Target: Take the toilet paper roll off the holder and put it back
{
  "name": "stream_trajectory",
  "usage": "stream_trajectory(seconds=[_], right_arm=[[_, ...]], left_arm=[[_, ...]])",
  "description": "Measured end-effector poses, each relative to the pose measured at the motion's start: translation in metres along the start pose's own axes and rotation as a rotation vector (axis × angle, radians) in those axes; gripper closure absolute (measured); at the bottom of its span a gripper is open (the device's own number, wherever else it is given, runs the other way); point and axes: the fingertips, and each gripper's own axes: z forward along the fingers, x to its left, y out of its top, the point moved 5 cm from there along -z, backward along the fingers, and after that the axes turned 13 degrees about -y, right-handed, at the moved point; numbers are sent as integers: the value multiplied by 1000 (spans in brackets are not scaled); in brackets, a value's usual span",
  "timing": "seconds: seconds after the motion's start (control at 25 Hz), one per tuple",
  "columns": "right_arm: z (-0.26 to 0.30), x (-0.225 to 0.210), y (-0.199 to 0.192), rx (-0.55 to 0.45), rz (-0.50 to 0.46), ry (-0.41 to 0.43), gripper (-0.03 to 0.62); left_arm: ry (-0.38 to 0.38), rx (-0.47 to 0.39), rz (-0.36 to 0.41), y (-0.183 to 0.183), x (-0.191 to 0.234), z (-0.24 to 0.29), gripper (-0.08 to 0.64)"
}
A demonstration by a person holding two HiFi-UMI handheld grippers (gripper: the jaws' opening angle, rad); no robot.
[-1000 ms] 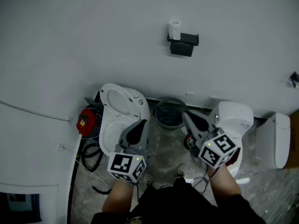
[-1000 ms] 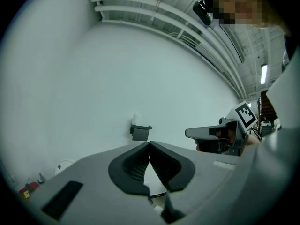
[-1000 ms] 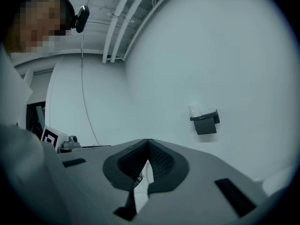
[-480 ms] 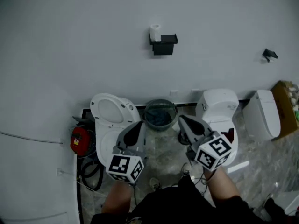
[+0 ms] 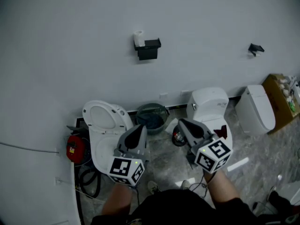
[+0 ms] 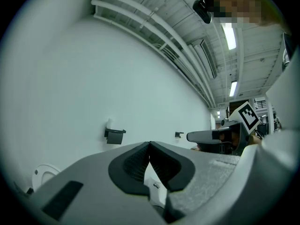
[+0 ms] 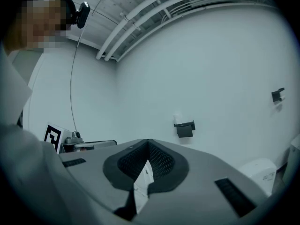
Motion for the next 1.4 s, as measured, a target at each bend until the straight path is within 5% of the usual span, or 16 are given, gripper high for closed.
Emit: stream_trajectory(seconds=[0.8, 1.4], right_arm=[[-92, -94, 6, -3, 69, 198, 595], [-103, -110, -2, 18, 54, 248, 595]], left_arm=[[154, 62, 53, -10, -157, 42, 556], [188, 58, 22, -30, -182, 51, 555]])
